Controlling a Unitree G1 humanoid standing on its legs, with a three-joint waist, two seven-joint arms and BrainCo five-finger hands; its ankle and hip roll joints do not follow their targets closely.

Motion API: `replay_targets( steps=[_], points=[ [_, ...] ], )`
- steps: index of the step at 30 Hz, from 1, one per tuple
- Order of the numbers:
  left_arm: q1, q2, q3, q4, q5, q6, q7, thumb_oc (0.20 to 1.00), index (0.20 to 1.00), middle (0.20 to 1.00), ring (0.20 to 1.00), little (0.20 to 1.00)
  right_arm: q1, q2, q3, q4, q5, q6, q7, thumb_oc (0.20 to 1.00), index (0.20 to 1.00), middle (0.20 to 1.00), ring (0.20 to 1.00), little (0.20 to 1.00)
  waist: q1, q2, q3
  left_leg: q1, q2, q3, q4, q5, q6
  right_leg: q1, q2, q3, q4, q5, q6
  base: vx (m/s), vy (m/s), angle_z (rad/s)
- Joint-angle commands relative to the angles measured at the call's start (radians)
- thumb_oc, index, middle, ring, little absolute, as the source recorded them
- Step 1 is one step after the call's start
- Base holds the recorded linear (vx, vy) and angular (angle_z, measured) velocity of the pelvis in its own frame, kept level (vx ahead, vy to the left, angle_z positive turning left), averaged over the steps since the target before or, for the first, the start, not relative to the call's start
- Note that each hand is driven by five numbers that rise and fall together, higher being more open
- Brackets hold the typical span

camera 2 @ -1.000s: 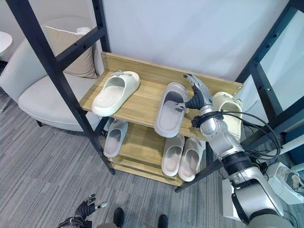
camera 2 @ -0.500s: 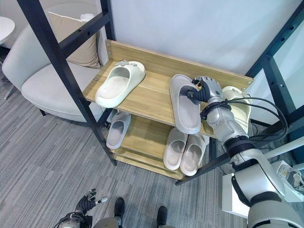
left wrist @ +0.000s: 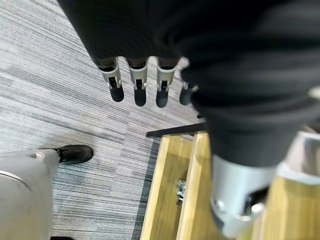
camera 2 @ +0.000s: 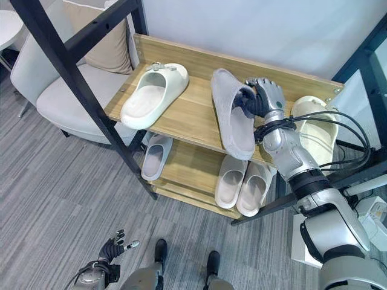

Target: Arrange the slippers neatly on the shoe rack.

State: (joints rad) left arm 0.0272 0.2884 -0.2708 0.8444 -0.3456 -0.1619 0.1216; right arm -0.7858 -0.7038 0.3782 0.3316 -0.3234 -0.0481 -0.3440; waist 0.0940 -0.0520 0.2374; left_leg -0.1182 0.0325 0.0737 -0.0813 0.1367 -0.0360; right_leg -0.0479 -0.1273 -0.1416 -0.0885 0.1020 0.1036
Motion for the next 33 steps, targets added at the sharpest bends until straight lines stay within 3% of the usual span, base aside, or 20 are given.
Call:
replay_targets(
  steps=[1, 6, 10, 13, 15, 17, 22, 24, 28, 33],
  points=[
    [-0.052, 0.018, -0.008, 0.024, 0.017, -0.017, 0.011, 1.0, 1.0, 1.0, 1.0, 1.0, 0.04, -0.001, -0.125, -0.182, 0.0, -0.08, -0.061, 0.2, 0.2, 0.2, 0.2, 0.2, 0.027, -0.057, -0.014, 0.058, -0.003, -0.032, 0.049, -0.142, 0.004, 0.098, -0.092, -0.032, 0.002, -0.067, 0.084, 0.04, -0.004, 0.07],
    [-0.025, 0.002, 0.011, 0.022, 0.052, -0.01, 0.013, 1.0, 1.0, 1.0, 1.0, 1.0, 0.209, 0.041, -0.277, -0.509, -0.002, -0.153, -0.056, 0.2, 0.2, 0.2, 0.2, 0.2, 0.003, -0.045, -0.051, 0.106, 0.003, -0.02, 0.011, -0.134, 0.002, 0.121, -0.088, -0.031, 0.002, -0.077, 0.087, 0.04, -0.002, -0.07],
    [-0.012, -0.009, 0.018, 0.015, 0.055, -0.008, 0.018, 1.0, 1.0, 1.0, 1.0, 1.0, 0.263, 0.09, -0.319, -0.643, 0.044, -0.198, -0.05, 0.2, 0.2, 0.2, 0.2, 0.2, -0.008, -0.034, -0.064, 0.123, 0.004, -0.018, 0.004, -0.133, 0.002, 0.131, -0.087, -0.03, 0.003, -0.081, 0.086, 0.01, -0.008, -0.07],
    [0.0, -0.013, 0.017, 0.013, 0.055, -0.005, 0.022, 1.0, 1.0, 1.0, 1.0, 1.0, 0.293, 0.166, -0.279, -0.742, 0.179, -0.245, 0.026, 0.2, 0.2, 0.2, 0.2, 0.2, -0.013, -0.026, -0.071, 0.135, 0.006, -0.016, 0.002, -0.132, 0.0, 0.138, -0.084, -0.031, 0.005, -0.085, 0.081, 0.0, 0.0, 0.0],
    [0.006, -0.019, 0.017, 0.017, 0.051, -0.002, 0.024, 1.0, 1.0, 1.0, 1.0, 1.0, 0.298, 0.198, -0.225, -0.775, 0.266, -0.261, 0.071, 0.2, 0.2, 0.2, 0.2, 0.2, -0.015, -0.021, -0.073, 0.143, 0.007, -0.012, 0.0, -0.132, -0.001, 0.142, -0.082, -0.029, 0.006, -0.087, 0.079, 0.0, 0.0, 0.0],
    [0.018, -0.027, 0.007, 0.021, 0.04, 0.003, 0.032, 1.0, 1.0, 1.0, 1.0, 1.0, 0.282, 0.3, -0.095, -0.834, 0.472, -0.287, 0.164, 0.2, 0.2, 0.2, 0.2, 0.2, -0.01, -0.011, -0.074, 0.152, 0.009, -0.007, -0.002, -0.131, -0.002, 0.146, -0.079, -0.026, 0.006, -0.09, 0.074, 0.0, 0.0, 0.0],
    [0.014, -0.045, -0.002, 0.056, 0.032, 0.002, 0.056, 1.0, 1.0, 1.0, 1.0, 1.0, 0.203, 0.416, 0.071, -0.861, 0.634, -0.295, 0.227, 0.2, 0.2, 0.2, 0.2, 0.2, -0.004, -0.002, -0.069, 0.161, 0.012, -0.004, -0.003, -0.129, -0.006, 0.155, -0.077, -0.027, 0.005, -0.095, 0.068, 0.0, -0.006, 0.02],
    [0.005, -0.057, -0.012, 0.1, 0.029, -0.002, 0.073, 1.0, 1.0, 1.0, 1.0, 1.0, 0.147, 0.527, 0.223, -0.823, 0.803, -0.27, 0.307, 0.2, 0.2, 0.2, 0.2, 0.2, 0.009, 0.004, -0.066, 0.163, 0.014, -0.006, -0.005, -0.124, -0.011, 0.161, -0.077, -0.03, 0.003, -0.095, 0.063, -0.01, -0.008, 0.03],
    [-0.018, -0.068, -0.002, 0.149, 0.032, -0.006, 0.091, 1.0, 1.0, 1.0, 1.0, 1.0, 0.111, 0.571, 0.346, -0.763, 0.868, -0.237, 0.363, 0.2, 0.2, 0.2, 0.2, 0.2, 0.021, 0.004, -0.062, 0.164, 0.014, -0.004, -0.006, -0.122, -0.015, 0.163, -0.078, -0.033, 0.001, -0.095, 0.059, 0.0, -0.003, 0.0],
    [-0.031, -0.071, 0.012, 0.173, 0.036, -0.015, 0.104, 1.0, 1.0, 1.0, 1.0, 1.0, 0.162, 0.557, 0.43, -0.7, 0.88, -0.194, 0.42, 0.2, 0.2, 0.2, 0.2, 0.2, 0.023, 0.003, -0.051, 0.161, 0.015, -0.006, -0.006, -0.119, -0.019, 0.164, -0.078, -0.037, 0.001, -0.095, 0.059, -0.01, -0.001, 0.01]
  ],
)
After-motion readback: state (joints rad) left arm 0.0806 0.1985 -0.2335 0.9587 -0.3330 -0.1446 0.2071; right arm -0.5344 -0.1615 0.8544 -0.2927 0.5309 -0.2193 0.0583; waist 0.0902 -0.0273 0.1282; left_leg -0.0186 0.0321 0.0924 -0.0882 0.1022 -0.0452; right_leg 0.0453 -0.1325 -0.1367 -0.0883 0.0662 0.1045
